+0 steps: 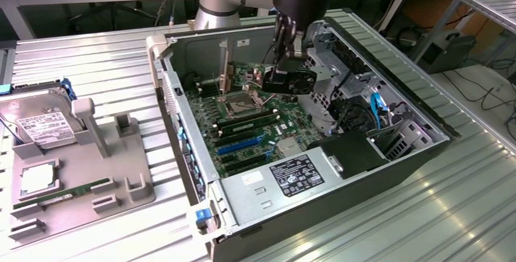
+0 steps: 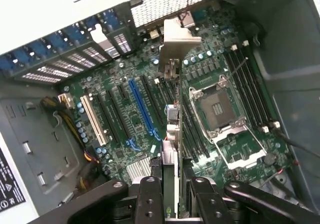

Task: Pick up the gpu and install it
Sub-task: 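Insert the gpu into the slot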

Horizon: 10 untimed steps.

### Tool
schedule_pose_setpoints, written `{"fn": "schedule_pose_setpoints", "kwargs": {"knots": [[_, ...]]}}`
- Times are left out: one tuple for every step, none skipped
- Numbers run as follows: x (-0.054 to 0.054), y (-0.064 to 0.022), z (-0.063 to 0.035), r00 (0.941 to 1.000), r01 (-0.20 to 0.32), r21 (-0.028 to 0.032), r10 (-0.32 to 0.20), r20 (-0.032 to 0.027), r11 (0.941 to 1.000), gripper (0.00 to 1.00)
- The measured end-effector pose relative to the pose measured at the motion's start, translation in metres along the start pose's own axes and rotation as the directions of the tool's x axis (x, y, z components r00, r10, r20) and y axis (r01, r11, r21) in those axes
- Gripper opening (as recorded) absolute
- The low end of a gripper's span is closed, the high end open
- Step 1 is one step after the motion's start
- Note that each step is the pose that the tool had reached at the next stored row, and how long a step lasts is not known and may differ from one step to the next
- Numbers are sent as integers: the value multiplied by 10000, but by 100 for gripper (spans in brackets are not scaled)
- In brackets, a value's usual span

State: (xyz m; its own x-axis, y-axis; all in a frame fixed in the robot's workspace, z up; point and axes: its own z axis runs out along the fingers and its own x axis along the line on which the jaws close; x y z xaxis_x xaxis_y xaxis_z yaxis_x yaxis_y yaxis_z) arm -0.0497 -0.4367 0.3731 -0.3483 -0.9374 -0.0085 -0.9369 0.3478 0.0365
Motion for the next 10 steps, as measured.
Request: {"fn": "schedule_pose_setpoints", "kwargs": {"knots": [[0,0,12,9998,178,-2,-178,-8,9998,26],[0,-1,26,9993,370,-3,-370,-15,9993,26],[0,-2,46,9979,653,-6,-653,-25,9979,26],[0,-2,59,9965,836,-9,-836,-32,9965,26],[0,-3,72,9949,1006,-11,-1006,-38,9949,26],[0,-3,85,9930,1184,-13,-1184,-44,9930,26],[0,-4,100,9902,1394,-15,-1394,-51,9902,26],[1,-4,116,9868,1621,-19,-1621,-59,9868,26],[1,-5,129,9837,1797,-21,-1797,-65,9837,26],[1,-5,142,9802,1979,-25,-1979,-72,9802,26]]}}
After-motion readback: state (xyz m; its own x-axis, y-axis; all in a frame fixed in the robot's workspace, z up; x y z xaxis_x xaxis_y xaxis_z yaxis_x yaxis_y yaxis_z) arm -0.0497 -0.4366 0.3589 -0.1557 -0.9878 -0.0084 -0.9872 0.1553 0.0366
